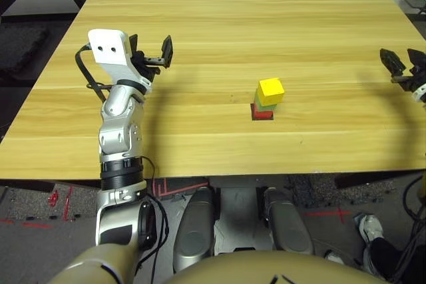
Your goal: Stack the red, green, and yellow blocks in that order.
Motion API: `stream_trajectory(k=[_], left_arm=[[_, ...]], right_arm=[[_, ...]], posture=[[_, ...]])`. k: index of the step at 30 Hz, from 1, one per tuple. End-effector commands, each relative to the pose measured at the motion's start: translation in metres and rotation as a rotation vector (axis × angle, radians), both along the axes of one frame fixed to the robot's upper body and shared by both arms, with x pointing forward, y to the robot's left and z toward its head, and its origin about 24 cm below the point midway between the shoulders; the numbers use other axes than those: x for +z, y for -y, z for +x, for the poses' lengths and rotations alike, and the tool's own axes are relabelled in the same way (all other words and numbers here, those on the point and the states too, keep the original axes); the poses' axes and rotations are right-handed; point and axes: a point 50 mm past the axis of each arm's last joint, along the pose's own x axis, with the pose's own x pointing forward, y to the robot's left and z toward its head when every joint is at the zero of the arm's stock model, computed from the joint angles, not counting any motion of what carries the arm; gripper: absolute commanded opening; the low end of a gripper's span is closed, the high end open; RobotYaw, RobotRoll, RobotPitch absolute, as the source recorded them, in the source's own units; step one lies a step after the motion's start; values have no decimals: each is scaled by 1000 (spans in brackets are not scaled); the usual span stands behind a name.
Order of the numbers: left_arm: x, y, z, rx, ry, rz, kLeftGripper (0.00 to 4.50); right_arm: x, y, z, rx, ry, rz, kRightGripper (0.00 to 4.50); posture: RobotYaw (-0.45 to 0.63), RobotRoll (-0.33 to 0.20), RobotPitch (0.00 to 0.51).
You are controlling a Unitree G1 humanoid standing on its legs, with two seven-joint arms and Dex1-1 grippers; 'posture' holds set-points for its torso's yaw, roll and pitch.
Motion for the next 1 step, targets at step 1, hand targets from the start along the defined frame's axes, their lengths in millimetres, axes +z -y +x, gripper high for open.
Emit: stream_trajectory(k=[1], left_arm=[[-14,-8,-8,78,-57,14,4474]], right_arm=[[-8,3,-3,-58,-5,0,4500]], posture=[[114,-10,136]])
